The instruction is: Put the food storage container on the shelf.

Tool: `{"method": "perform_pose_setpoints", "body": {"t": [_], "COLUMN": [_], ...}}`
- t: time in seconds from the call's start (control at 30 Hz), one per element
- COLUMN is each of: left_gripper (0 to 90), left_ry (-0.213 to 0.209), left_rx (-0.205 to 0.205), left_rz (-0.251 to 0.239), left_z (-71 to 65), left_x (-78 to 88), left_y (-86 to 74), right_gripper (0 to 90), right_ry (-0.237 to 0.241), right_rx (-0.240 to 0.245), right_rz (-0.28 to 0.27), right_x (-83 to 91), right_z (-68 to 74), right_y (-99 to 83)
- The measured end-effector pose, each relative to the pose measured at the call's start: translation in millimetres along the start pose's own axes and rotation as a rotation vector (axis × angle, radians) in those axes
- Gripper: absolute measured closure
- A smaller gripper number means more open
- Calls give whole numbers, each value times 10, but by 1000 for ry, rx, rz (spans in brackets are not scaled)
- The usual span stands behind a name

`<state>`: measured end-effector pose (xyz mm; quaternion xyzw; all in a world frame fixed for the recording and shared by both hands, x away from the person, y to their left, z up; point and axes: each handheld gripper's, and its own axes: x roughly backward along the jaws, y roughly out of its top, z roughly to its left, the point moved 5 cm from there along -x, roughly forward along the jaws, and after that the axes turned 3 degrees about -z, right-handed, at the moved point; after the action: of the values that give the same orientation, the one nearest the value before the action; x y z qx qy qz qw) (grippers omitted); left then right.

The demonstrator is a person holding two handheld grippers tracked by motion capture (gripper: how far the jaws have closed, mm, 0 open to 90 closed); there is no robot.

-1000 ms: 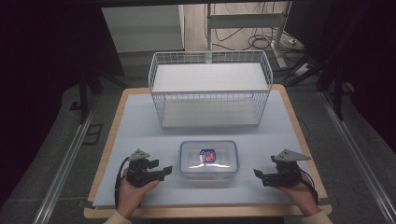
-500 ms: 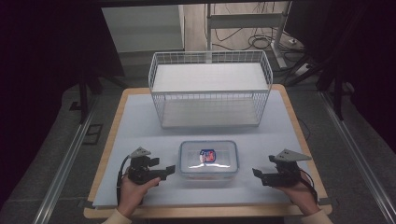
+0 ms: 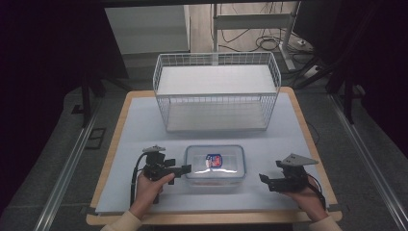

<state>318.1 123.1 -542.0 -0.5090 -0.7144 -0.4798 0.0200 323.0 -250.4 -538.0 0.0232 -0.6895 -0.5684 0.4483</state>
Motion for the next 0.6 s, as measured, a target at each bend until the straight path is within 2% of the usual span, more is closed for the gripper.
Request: {"method": "perform_pose_setpoints", "body": {"t": [0.07,0.27,0.47,0.6], "left_gripper": [117,145,173,193], "left_ry": [-39,-71,-137,-139], "left_rx": [29,32,70,70], "left_rz": [-2,40,58,61], "left_z": [-8,-58,-64,-68], "left_x": [-27,-146,-183,-185], "left_y": [19,-12,-36,-34], "right_gripper": [134,138,140,143], "right_ry": [-2,-7,-15,-11], "right_rx": [-1,4,5,9], "right_rz": [-3,-2,-4,-8], "right_x": [5,6,3,3], "right_z": [-3,-1,-10,3], "right_y": [1,0,3,19]}}
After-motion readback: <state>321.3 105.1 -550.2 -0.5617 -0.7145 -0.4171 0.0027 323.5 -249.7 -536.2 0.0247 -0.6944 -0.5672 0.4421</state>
